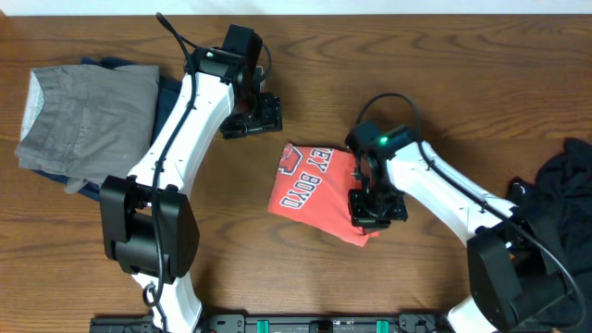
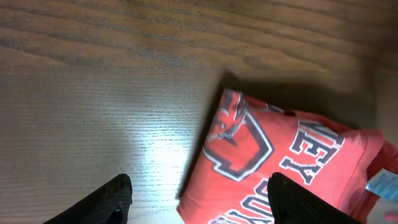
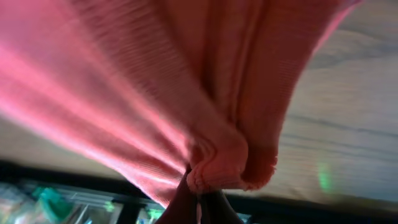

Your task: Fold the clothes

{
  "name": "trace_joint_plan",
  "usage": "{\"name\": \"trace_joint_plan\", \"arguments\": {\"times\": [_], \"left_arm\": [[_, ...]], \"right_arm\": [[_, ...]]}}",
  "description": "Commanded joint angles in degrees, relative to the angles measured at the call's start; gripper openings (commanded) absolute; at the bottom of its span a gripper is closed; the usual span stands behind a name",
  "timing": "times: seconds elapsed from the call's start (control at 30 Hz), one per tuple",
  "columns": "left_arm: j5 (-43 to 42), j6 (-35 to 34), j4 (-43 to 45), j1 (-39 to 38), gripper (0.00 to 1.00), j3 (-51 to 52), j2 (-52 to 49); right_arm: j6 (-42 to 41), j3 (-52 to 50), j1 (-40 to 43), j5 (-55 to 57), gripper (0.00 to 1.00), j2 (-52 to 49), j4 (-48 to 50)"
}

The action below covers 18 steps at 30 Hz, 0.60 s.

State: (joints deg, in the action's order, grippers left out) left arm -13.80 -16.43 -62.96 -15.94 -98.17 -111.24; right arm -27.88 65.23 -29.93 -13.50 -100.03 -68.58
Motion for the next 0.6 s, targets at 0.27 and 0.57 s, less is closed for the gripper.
{"name": "trace_joint_plan", "arguments": {"times": [0.27, 0.57], "left_arm": [[-0.6, 1.0, -0.2, 0.1, 0.72, 0.1, -1.0], [-0.6, 1.0, -0.2, 0.0, 0.72, 0.1, -1.0]], "right_arm": [[-9.7, -11.8, -0.1, 7.7, 0.04, 0.5, 13.7], [-14.3, -11.0, 7.2, 26.8, 0.07, 0.5, 20.1]]}}
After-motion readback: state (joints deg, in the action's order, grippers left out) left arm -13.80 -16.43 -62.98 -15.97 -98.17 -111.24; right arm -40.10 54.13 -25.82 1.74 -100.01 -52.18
